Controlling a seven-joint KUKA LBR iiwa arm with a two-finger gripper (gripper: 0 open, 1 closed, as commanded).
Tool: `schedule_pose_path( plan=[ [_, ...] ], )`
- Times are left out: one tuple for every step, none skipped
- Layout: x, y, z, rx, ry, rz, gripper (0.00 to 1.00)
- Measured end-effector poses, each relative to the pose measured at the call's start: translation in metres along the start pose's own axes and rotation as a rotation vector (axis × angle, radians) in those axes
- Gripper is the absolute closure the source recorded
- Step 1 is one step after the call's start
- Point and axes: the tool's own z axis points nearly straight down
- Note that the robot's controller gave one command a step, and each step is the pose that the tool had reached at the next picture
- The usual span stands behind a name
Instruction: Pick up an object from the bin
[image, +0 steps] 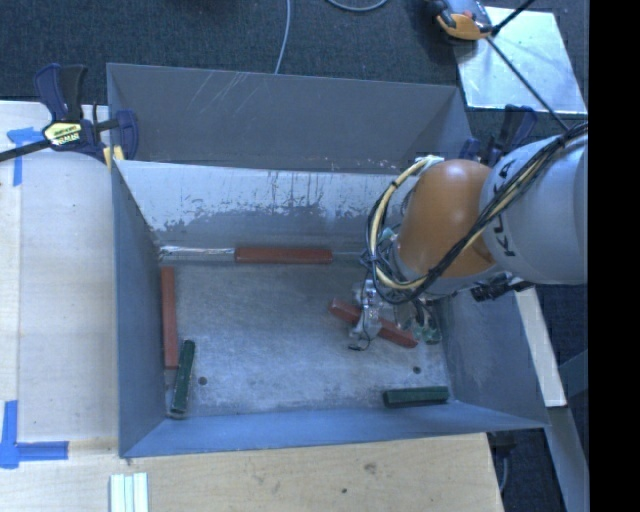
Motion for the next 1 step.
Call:
schedule_pose_path(
  plan=[
    [0.0253,-0.0053,-0.0468,0.000,0.009,-0.016,1.00]
  ],
)
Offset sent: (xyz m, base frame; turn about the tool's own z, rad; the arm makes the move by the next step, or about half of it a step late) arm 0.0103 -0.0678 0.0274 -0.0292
